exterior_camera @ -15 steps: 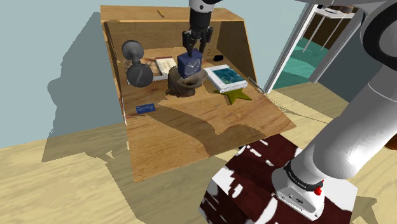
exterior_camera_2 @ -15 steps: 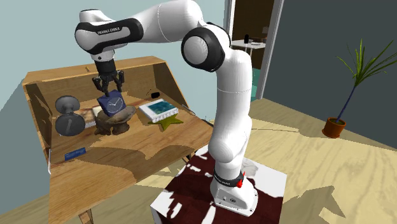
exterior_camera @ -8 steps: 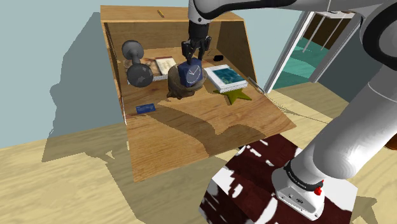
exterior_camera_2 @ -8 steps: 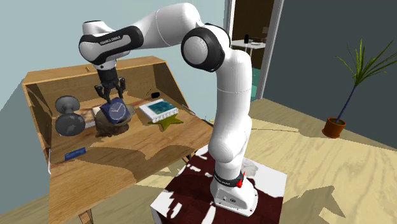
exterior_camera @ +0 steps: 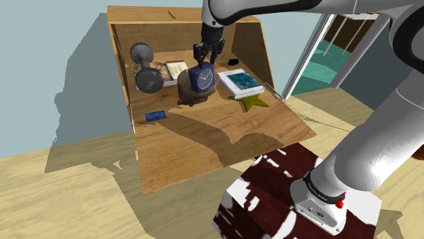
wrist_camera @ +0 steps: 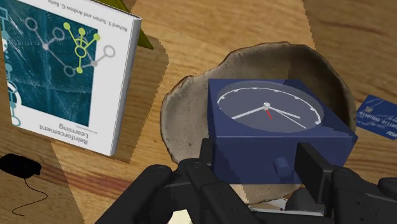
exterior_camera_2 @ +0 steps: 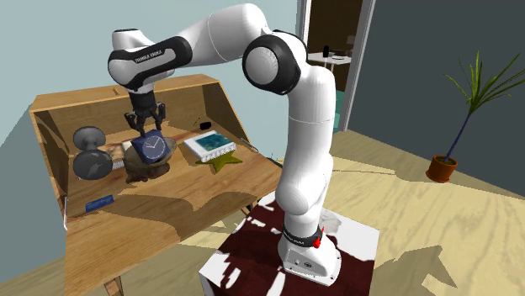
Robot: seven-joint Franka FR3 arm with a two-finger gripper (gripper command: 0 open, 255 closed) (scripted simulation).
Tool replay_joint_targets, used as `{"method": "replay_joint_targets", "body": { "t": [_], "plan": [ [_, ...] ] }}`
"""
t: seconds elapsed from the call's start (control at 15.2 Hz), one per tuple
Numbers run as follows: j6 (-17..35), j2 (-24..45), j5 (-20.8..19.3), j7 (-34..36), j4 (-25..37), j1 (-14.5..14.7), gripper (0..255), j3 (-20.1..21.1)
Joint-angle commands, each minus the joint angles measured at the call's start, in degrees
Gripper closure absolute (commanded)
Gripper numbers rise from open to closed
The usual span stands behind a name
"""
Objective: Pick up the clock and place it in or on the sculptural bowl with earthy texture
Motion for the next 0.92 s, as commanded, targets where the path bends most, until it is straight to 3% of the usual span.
{"method": "replay_joint_targets", "body": {
  "t": [0.0,0.26,0.33,0.59,0.66,0.86],
  "plan": [
    [-0.51,2.09,-0.09,0.14,-1.18,0.09,255,0.06],
    [-0.51,2.09,-0.09,0.14,-1.18,0.11,255,0.05],
    [-1.28,2.48,-0.09,-0.2,-0.03,-0.04,0,-0.09],
    [-1.72,4.74,-0.4,-0.03,2.66,0.03,0,-0.09],
    [-0.51,2.09,-0.09,0.14,-1.18,0.1,0,0.06],
    [-6.02,1.1,0.16,-0.04,3.35,0.19,0,0.16]
  ]
}}
